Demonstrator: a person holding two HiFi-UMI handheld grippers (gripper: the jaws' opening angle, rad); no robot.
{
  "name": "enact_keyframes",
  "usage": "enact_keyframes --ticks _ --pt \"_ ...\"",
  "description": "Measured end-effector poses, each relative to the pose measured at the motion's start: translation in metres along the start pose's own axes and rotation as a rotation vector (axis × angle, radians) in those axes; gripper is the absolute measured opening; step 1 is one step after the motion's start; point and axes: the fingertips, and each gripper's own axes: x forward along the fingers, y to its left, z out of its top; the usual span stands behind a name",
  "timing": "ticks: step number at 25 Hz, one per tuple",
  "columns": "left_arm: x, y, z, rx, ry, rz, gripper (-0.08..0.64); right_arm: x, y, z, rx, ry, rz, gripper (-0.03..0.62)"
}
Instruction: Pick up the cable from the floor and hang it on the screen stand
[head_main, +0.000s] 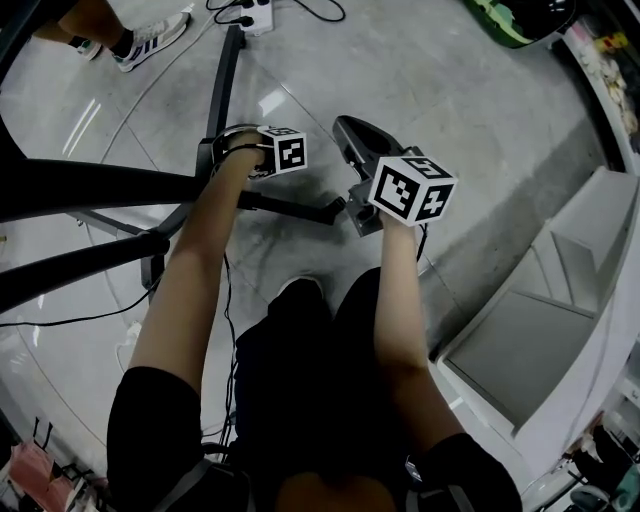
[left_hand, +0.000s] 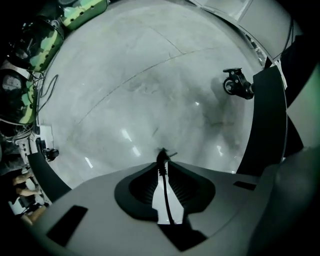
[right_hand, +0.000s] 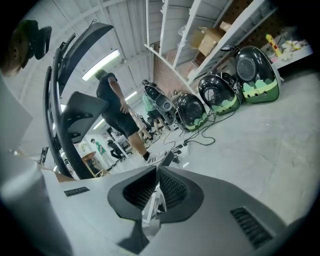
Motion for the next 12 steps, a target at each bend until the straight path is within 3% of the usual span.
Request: enact_keyframes --ticks 4,8,11,12 --pt "-0.008 0.006 0.004 -0.007 -0.026 0.000 0.090 0.000 0.002 0.001 -0.010 0.005 0.003 0.026" --pt "0.005 0.006 -0.006 0.029 0.047 -0.001 0.127 -0.002 0.005 0.002 -0.008 -0.007 0.007 0.026" --pt "0.015 0.009 -0.010 0.047 0.075 0.042 0.111 -0.004 0.007 0.005 -0.012 -0.016 0.008 0.026" --pt "0.016 0.009 -0.010 0.053 0.078 0.052 0.063 -0.004 0.007 0.006 -0.013 -0.019 0.007 0.026"
